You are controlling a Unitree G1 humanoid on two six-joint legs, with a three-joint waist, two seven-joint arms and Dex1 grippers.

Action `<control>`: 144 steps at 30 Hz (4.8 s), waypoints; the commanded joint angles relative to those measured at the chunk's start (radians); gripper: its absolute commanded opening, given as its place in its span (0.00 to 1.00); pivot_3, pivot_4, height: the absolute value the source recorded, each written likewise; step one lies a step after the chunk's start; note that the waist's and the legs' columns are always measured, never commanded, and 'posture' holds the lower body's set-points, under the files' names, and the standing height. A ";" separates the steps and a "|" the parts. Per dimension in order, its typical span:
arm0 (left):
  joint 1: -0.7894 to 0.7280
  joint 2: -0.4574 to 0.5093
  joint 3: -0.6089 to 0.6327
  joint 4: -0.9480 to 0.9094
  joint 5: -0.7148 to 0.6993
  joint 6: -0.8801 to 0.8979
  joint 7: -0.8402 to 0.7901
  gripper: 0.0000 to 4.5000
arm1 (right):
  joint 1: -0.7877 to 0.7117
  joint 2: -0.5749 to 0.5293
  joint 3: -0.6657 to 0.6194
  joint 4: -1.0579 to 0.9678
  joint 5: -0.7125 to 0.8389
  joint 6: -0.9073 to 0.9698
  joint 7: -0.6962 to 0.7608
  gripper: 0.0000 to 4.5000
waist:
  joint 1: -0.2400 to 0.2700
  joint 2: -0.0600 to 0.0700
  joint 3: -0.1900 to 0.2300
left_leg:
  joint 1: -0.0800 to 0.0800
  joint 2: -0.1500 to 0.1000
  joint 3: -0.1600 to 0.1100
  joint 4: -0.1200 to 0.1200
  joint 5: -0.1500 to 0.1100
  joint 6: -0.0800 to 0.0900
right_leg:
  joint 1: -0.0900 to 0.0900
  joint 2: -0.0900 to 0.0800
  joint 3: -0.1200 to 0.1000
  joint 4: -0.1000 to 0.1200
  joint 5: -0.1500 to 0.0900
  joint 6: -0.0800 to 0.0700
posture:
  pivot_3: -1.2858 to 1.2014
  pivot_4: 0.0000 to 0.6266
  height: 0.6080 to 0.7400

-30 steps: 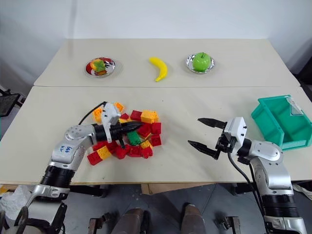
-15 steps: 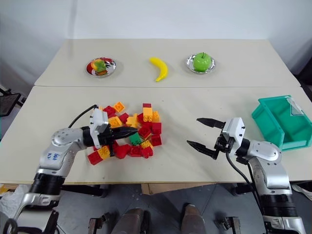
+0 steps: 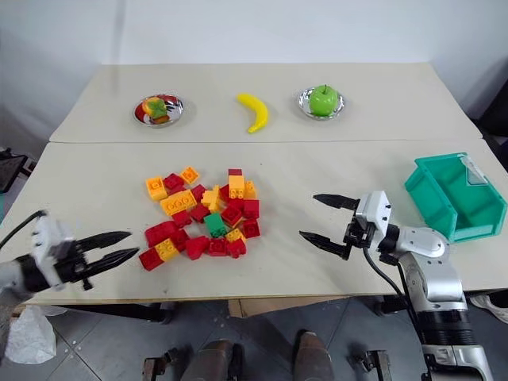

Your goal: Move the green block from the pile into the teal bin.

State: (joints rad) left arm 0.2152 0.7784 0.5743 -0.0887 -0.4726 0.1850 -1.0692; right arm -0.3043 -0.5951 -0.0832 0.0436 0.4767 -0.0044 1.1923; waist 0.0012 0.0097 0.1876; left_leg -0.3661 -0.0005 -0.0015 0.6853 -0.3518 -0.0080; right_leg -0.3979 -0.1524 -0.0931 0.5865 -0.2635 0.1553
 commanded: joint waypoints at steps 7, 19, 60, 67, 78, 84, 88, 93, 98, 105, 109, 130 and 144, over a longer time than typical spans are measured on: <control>0.007 -0.018 -0.015 -0.192 -0.105 0.101 0.062 0.99 | -0.051 0.002 -0.002 0.055 -0.014 -0.051 0.040 1.00 | 0.001 0.000 0.000 | 0.000 0.000 0.000 0.000 0.000 0.000 | 0.000 0.000 0.000 0.000 0.000 0.000 | 0.52 0.24 1.00; -0.465 0.002 -0.537 -0.236 0.064 0.351 0.206 0.99 | -0.044 0.017 0.001 0.015 -0.016 -0.042 0.014 1.00 | -0.006 0.000 0.000 | 0.003 -0.001 0.004 0.000 0.000 0.000 | 0.000 0.001 0.004 0.003 0.000 0.000 | 0.52 0.24 1.00; -1.008 -0.256 -0.798 0.072 0.170 0.222 0.030 0.46 | 0.155 -0.057 -0.171 -0.136 -0.001 -0.020 -0.127 1.00 | 0.032 -0.001 0.001 | 0.006 -0.001 0.010 -0.001 -0.001 0.001 | 0.000 0.001 0.010 0.002 0.000 0.000 | 0.52 0.24 1.00; -1.299 -0.678 -0.926 0.712 0.351 -0.095 0.090 0.46 | 0.317 -0.092 -0.339 -0.194 -0.004 -0.017 -0.214 1.00 | 0.045 -0.002 0.001 | 0.002 -0.003 0.013 0.006 -0.003 0.007 | 0.001 0.001 0.011 -0.002 0.003 0.006 | 0.52 0.24 1.00; -1.349 -0.853 -0.883 1.094 0.441 -0.382 0.122 0.75 | 0.579 -0.032 -0.444 -0.404 0.029 0.011 -0.325 1.00 | 0.028 -0.003 0.002 | 0.000 -0.002 0.015 0.005 -0.004 0.009 | -0.001 0.001 0.012 -0.005 0.004 0.007 | 0.52 0.24 1.00; -1.274 -0.744 -0.761 0.962 0.338 -0.361 -0.033 0.87 | 0.623 -0.033 -0.466 -0.390 0.042 -0.003 -0.323 1.00 | 0.026 -0.002 0.001 | 0.000 -0.002 0.015 0.006 -0.004 0.009 | -0.001 0.001 0.012 -0.004 0.004 0.007 | 0.52 0.24 1.00; -1.145 -0.617 -0.695 0.735 0.245 -0.310 -0.138 0.91 | 0.612 -0.047 -0.508 -0.333 0.089 0.011 -0.300 1.00 | 0.022 -0.002 0.001 | 0.000 -0.002 0.015 0.006 -0.004 0.009 | -0.001 0.001 0.012 -0.003 0.004 0.007 | 0.52 0.24 1.00; -0.968 -0.439 -0.608 0.458 0.138 -0.265 -0.225 1.00 | 0.586 -0.083 -0.499 -0.248 0.091 0.030 -0.257 1.00 | 0.026 -0.002 0.001 | -0.001 -0.002 0.013 0.010 -0.005 0.009 | -0.001 0.001 0.013 -0.001 0.004 0.007 | 0.52 0.24 1.00; -0.777 -0.278 -0.561 0.246 0.067 -0.202 -0.287 1.00 | 0.544 -0.106 -0.433 -0.230 0.060 0.048 -0.237 1.00 | 0.025 -0.001 0.000 | -0.001 -0.001 0.012 0.011 -0.006 0.008 | -0.001 0.001 0.013 0.000 0.004 0.006 | 0.52 0.24 1.00; -0.590 -0.182 -0.466 0.051 0.019 -0.127 -0.172 1.00 | 0.456 -0.142 -0.315 -0.305 0.064 0.205 -0.275 1.00 | 0.024 -0.001 0.001 | 0.000 -0.001 0.012 0.013 -0.006 0.008 | -0.001 0.001 0.014 0.002 0.004 0.006 | 0.52 0.24 1.00; -0.542 -0.194 -0.461 -0.026 -0.004 -0.089 -0.110 1.00 | 0.355 -0.096 -0.228 -0.319 -0.022 0.288 -0.439 1.00 | 0.024 -0.001 0.000 | 0.000 -0.001 0.012 0.013 -0.006 0.008 | -0.001 0.001 0.014 0.003 0.004 0.006 | 0.52 0.24 1.00; -0.516 -0.177 -0.481 -0.122 -0.041 -0.054 -0.068 1.00 | 0.140 0.106 0.004 -0.460 -0.129 0.763 -0.850 0.79 | 0.020 0.000 0.000 | -0.004 -0.001 0.015 0.012 -0.006 0.008 | -0.009 0.002 0.016 0.005 0.004 0.005 | 0.52 0.24 1.00; -0.544 -0.282 -0.507 -0.131 -0.077 -0.015 0.030 1.00 | 0.226 0.080 -0.330 -0.522 0.018 0.610 -0.743 0.34 | 0.024 0.000 0.000 | -0.005 -0.001 0.016 0.012 -0.007 0.008 | -0.010 0.002 0.017 0.005 0.004 0.005 | 0.52 0.24 1.00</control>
State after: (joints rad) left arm -0.3152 0.5164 0.0594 -0.1859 -0.5251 0.1688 -1.0900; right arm -0.0813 -0.4917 -0.3248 -0.4416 0.4563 0.6614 0.4195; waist 0.0249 0.0092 0.1879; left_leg -0.3709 -0.0020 0.0142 0.6976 -0.3584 0.0001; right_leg -0.4074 -0.1509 -0.0756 0.5914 -0.2600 0.1602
